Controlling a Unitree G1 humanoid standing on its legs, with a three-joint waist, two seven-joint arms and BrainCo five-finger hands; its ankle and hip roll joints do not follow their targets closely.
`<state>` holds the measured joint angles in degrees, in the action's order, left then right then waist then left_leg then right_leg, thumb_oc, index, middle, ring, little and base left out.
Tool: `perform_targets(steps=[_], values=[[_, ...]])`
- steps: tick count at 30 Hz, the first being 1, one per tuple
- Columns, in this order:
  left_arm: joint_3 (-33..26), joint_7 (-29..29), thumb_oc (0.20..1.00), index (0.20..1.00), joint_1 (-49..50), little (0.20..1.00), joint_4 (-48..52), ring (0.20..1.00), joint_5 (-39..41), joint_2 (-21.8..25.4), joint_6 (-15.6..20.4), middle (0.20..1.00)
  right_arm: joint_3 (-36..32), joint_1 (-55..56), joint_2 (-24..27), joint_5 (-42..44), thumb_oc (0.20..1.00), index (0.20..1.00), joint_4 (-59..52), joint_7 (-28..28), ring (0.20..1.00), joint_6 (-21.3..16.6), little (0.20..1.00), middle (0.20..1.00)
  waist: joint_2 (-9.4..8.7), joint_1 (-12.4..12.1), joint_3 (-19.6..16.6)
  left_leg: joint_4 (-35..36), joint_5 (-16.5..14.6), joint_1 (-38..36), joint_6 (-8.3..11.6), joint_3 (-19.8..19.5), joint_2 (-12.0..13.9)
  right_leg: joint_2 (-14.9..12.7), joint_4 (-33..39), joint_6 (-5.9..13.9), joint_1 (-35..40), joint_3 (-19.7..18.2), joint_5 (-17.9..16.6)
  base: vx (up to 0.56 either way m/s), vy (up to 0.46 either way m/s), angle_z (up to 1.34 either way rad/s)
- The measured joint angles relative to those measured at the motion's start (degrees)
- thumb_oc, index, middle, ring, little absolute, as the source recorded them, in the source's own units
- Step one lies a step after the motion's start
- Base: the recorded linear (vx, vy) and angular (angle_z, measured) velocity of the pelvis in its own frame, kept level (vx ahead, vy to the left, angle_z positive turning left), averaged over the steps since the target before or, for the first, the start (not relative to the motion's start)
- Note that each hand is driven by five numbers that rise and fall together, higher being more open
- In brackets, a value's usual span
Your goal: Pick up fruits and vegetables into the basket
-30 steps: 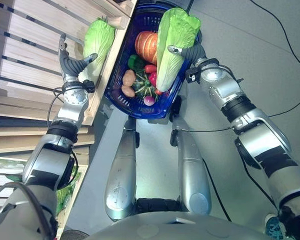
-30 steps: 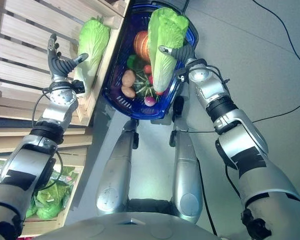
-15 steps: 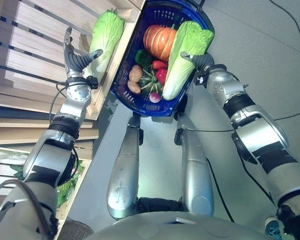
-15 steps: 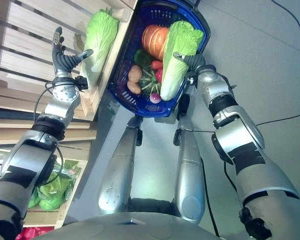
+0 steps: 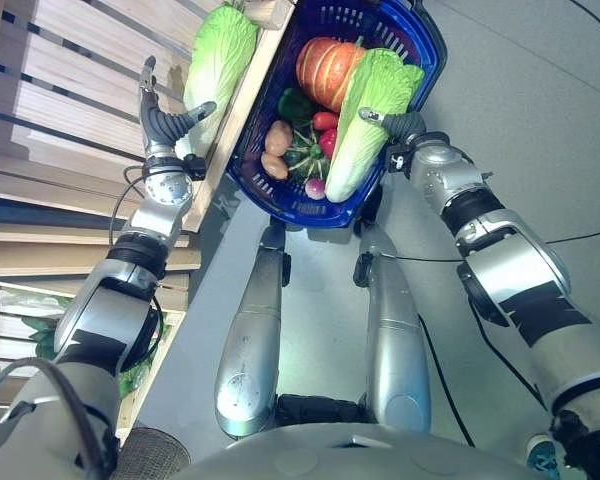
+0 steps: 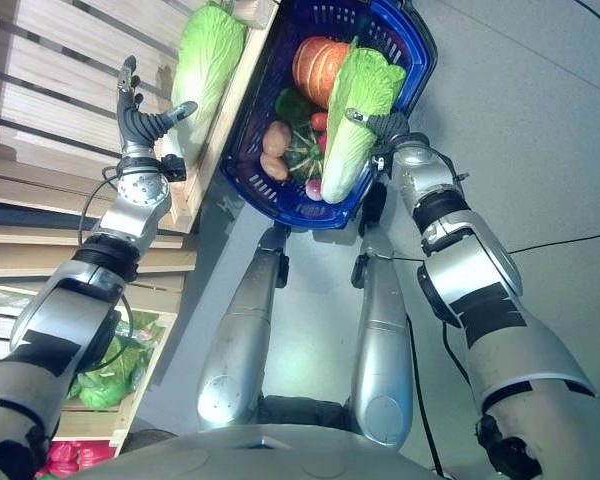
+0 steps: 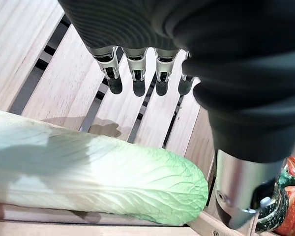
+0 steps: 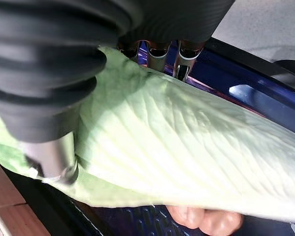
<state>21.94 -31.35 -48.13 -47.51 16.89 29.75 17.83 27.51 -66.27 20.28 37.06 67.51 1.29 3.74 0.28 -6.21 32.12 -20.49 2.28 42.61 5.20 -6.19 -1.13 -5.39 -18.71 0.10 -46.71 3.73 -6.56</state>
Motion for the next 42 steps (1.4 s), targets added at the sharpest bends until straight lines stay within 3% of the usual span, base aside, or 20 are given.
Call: perform_targets(steps=[17,22,34,42], values=[[0.84,-1.07,1.000,1.000,0.02,1.000,0.07,1.000,-0.05,-1.16,1.03,1.000,-0.32,-0.12,-0.56,0.08,1.000,1.000,0.11,1.08,1.000,0.00,1.000,1.000,0.07,0.13,0.00,-0.14,0.02,0.95,0.04,0.07,0.02,0.03,-0.31,0.00,-1.05,-0.11,0.00,0.00,0.000,0.00],[0.83,-2.93,1.000,1.000,0.10,1.000,0.06,1.000,-0.06,-1.26,-0.30,1.000,-0.66,-0.09,-0.77,0.74,1.000,1.000,-0.34,2.72,1.000,-3.17,1.000,1.000,0.07,0.22,-0.01,-0.14,0.01,0.95,0.05,0.10,0.02,0.04,-0.29,0.00,-1.06,-0.13,0.00,0.00,0.000,0.00],[-0.76,-9.84,1.000,1.000,4.32,1.000,1.04,1.000,-1.26,-1.26,-5.41,1.000,-0.73,11.52,1.99,-0.72,1.000,1.000,-27.60,18.09,1.000,-10.47,1.000,1.000,0.07,3.41,-0.01,0.10,-0.58,1.43,-0.28,1.67,0.07,0.23,0.32,0.16,-2.05,-1.64,-0.09,-0.01,0.031,-0.05],[-3.06,-12.15,1.000,1.000,7.10,1.000,-0.26,1.000,-3.49,-1.19,-6.57,1.000,-6.73,21.56,6.20,-10.84,1.000,1.000,-31.89,28.60,1.000,-17.38,1.000,1.000,0.06,6.28,-0.01,0.16,-1.15,1.58,-0.65,2.27,0.28,0.79,1.51,0.59,-2.10,-2.75,-0.37,0.00,0.026,-0.06]])
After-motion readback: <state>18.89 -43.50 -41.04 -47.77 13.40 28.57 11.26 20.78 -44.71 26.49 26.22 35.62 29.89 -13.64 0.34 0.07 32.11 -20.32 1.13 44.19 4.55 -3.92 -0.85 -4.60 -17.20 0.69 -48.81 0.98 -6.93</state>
